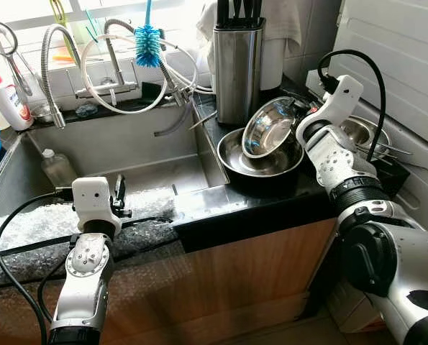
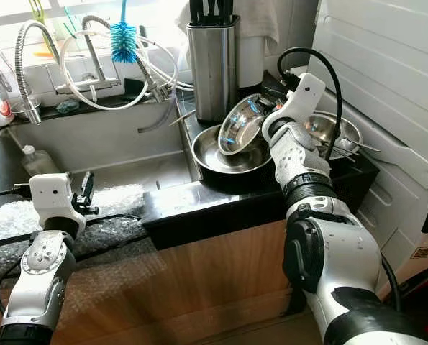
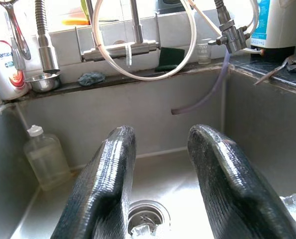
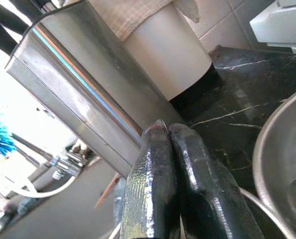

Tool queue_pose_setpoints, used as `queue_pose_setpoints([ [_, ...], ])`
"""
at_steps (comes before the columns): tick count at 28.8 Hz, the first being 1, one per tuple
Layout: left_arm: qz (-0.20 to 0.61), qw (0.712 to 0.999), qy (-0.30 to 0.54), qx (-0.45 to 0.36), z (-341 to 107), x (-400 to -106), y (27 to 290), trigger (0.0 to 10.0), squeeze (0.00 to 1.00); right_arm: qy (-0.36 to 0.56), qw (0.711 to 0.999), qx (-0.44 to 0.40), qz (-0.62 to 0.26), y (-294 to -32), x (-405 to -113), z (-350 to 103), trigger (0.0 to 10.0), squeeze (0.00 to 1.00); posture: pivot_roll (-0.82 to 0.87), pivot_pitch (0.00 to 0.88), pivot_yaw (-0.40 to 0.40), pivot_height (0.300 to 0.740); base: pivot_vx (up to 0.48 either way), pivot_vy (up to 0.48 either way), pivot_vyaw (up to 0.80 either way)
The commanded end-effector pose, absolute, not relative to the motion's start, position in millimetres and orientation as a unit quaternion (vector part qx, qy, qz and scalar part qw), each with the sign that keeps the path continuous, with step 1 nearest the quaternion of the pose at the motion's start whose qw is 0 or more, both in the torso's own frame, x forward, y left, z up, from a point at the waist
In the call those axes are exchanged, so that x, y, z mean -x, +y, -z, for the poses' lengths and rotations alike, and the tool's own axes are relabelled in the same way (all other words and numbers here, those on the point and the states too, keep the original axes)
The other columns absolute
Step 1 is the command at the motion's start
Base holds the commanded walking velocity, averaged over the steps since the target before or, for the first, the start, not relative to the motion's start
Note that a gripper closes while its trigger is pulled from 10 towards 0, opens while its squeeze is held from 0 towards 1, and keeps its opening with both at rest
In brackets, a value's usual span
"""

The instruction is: Kitchen organization

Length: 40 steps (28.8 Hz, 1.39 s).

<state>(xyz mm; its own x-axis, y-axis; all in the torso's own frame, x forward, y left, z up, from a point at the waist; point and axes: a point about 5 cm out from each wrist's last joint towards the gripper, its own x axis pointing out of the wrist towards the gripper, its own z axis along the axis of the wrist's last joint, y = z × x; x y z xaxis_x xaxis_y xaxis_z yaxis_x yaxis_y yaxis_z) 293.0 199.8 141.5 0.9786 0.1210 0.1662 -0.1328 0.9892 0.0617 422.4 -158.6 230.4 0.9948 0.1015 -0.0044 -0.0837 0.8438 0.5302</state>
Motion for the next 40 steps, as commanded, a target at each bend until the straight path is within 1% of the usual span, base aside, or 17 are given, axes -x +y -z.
queue_pose_setpoints([
  [1, -0.075, 0.991, -0.1, -0.056, -150.4, -293.8, 204.5, 10.0, 0.0, -0.031, 0.954, -0.293, -0.064, -154.5, -424.8, -255.9, 0.0, 0.0, -0.01, 0.0, 0.076, 0.74, 0.0, 0.0, 0.0],
  [9, -0.074, 0.989, -0.112, -0.054, -155.5, -294.2, 201.8, 10.0, 0.0, -0.051, 0.943, -0.32, -0.075, -152.6, -424.6, -263.0, 0.0, 0.0, -0.01, 0.0, 0.077, 0.74, 0.0, 0.0, 0.0],
  [10, -0.072, 0.989, -0.115, -0.053, -157.5, -294.6, 200.1, 10.0, 0.0, -0.059, 0.941, -0.323, -0.085, -150.5, -424.2, -265.1, 3.2, 0.0, -0.01, 0.0, 0.077, 0.74, 0.0, 0.0, 0.0],
  [11, -0.068, 0.989, -0.118, -0.05, -159.3, -295.1, 198.8, 10.0, 0.0, -0.064, 0.938, -0.327, -0.092, -148.9, -424.0, -266.8, 10.0, 0.0, 0.0, 0.0, 0.077, 0.74, 0.0, 0.0, 0.0],
  [16, -0.059, 0.99, -0.125, -0.015, -164.5, -297.0, 192.4, 10.0, 0.0, -0.122, 0.92, -0.326, -0.182, -134.1, -417.0, -279.5, 10.0, 0.0, 0.0, 0.0, 0.078, 0.74, 0.0, 0.0, 0.0],
  [20, -0.059, 0.99, -0.127, 0.009, -167.1, -298.1, 190.7, 10.0, 0.0, -0.16, 0.909, -0.278, -0.265, -118.2, -401.1, -275.2, 10.0, 0.0, 0.0, 0.0, 0.079, 0.74, 0.0, 0.0, 0.0],
  [21, -0.059, 0.99, -0.127, 0.009, -167.1, -298.1, 190.7, 10.0, 0.0, -0.16, 0.909, -0.278, -0.265, -118.2, -401.1, -275.2, 10.0, 0.0, 0.0, 0.0, 0.079, 0.74, 0.0, 0.0, 0.0],
  [23, -0.058, 0.989, -0.129, 0.031, -169.1, -299.0, 189.6, 10.0, 0.0, -0.172, 0.895, -0.283, -0.298, -115.2, -390.3, -268.3, 10.0, 0.0, 0.0, 0.0, 0.081, 0.74, 0.0, 0.0, 0.0],
  [24, -0.058, 0.989, -0.129, 0.031, -169.1, -299.0, 189.6, 10.0, 0.0, -0.172, 0.895, -0.283, -0.298, -115.2, -390.3, -268.3, 10.0, 0.0, 0.0, 0.0, 0.081, 0.74, 0.0, 0.0, 0.0],
  [26, -0.056, 0.989, -0.129, 0.054, -170.7, -299.8, 188.3, 10.0, 0.0, -0.185, 0.876, -0.299, -0.33, -114.4, -380.5, -264.7, 10.0, 0.0, 0.0, 0.0, 0.081, 0.74, 0.0, 0.0, 0.0],
  [29, -0.049, 0.984, -0.131, 0.111, -174.4, -301.2, 184.2, 10.0, 0.0, -0.208, 0.829, -0.345, -0.388, -115.6, -359.5, -261.6, 10.0, 0.0, 0.0, 0.0, 0.086, 0.74, 0.0, 0.0, 0.0],
  [32, -0.039, 0.98, -0.131, 0.144, -176.5, -302.5, 180.2, 10.0, 0.0, -0.22, 0.799, -0.383, -0.409, -118.2, -347.6, -259.7, 10.0, 0.0, 0.0, 0.0, 0.088, 0.74, 0.0, 0.0, 0.0],
  [33, -0.026, 0.976, -0.123, 0.179, -176.8, -303.7, 176.0, 10.0, 0.0, -0.226, 0.782, -0.403, -0.419, -119.6, -342.1, -259.4, 10.0, 0.0, 0.0, 0.0, 0.089, 0.74, 0.0, 0.0, 0.0],
  [35, -0.024, 0.975, -0.121, 0.187, -176.7, -303.9, 175.1, 10.0, 0.0, -0.227, 0.779, -0.406, -0.42, -119.8, -341.0, -259.4, 10.0, 0.0, 0.0, 0.0, 0.089, 0.74, 0.0, 0.0, 0.0],
  [36, -0.017, 0.971, -0.121, 0.204, -177.9, -304.3, 173.6, 10.0, 0.0, -0.228, 0.774, -0.411, -0.424, -120.0, -339.4, -259.2, 10.0, 0.0, 0.0, 0.0, 0.09, 0.74, 0.0, 0.0, 0.0],
  [37, 0.004, 0.963, -0.119, 0.243, -180.4, -304.9, 170.2, 10.0, 0.0, -0.228, 0.772, -0.413, -0.426, -120.2, -337.8, -257.1, 10.0, 0.0, 0.01, 0.0, 0.093, 0.74, 0.0, 0.0, 0.0],
  [40, 0.036, 0.954, -0.116, 0.276, -183.0, -304.9, 166.9, 10.0, 0.0, -0.221, 0.777, -0.411, -0.423, -119.4, -336.2, -253.4, 10.0, 0.0, 0.01, 0.0, 0.093, 0.74, 0.0, 0.0, 0.0],
])
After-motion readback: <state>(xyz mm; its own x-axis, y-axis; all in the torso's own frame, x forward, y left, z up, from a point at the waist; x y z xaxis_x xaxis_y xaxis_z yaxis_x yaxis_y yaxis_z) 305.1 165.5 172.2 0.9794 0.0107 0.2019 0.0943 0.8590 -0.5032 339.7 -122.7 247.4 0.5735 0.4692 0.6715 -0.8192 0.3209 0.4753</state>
